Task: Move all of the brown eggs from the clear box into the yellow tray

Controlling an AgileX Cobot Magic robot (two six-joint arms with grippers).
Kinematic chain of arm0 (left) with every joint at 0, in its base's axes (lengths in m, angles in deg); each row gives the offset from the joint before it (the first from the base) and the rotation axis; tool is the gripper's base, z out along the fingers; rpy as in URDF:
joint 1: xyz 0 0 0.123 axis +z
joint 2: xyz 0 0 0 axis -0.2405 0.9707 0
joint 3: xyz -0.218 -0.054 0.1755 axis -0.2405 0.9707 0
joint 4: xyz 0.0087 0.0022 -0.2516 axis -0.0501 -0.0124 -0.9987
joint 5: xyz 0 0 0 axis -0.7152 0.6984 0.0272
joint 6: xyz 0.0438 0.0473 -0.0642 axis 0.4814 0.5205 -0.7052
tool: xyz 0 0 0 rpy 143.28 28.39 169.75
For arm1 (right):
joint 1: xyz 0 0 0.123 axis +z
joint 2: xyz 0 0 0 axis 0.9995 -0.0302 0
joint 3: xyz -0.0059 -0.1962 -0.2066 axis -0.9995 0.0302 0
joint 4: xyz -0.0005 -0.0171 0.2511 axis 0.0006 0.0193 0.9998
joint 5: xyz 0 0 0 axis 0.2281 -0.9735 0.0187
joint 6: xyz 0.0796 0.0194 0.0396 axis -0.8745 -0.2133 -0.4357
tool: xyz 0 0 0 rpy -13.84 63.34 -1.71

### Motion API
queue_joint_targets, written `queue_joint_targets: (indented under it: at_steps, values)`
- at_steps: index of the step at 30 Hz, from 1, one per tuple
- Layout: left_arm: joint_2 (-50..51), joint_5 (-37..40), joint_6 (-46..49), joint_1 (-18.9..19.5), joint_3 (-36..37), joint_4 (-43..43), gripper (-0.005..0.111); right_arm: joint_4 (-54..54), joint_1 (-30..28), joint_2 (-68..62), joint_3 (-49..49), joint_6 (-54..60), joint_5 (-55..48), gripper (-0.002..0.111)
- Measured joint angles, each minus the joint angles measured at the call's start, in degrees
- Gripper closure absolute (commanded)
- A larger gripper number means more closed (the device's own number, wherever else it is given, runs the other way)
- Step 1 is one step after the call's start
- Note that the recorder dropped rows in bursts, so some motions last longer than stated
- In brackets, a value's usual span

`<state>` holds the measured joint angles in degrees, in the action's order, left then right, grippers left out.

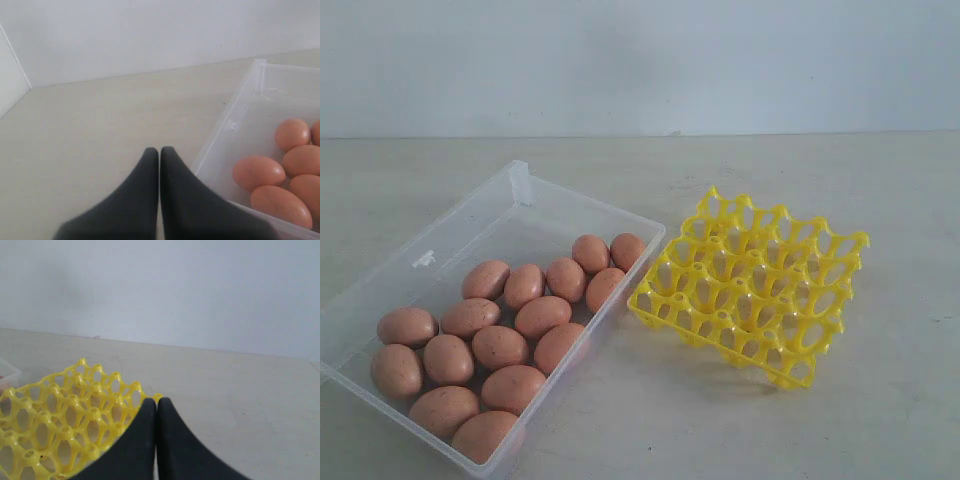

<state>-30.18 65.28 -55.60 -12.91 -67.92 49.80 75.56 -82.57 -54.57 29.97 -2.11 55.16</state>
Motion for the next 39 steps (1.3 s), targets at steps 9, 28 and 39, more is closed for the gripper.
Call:
queue_joint_targets:
  at_steps: [9, 28, 39]
  values:
    - [0.00, 0.00, 0.00, 0.00, 0.00, 0.00, 0.105, 0.00, 0.00, 0.00, 0.00, 0.00, 0.00, 0.109]
    - [0.00, 0.00, 0.00, 0.00, 0.00, 0.00, 0.105, 13.53, 0.00, 0.00, 0.00, -16.88, 8.22, 0.109]
    - [0.00, 0.00, 0.00, 0.00, 0.00, 0.00, 0.105, 13.97, 0.00, -2.13, -5.40, -9.44, 32.99, 0.109]
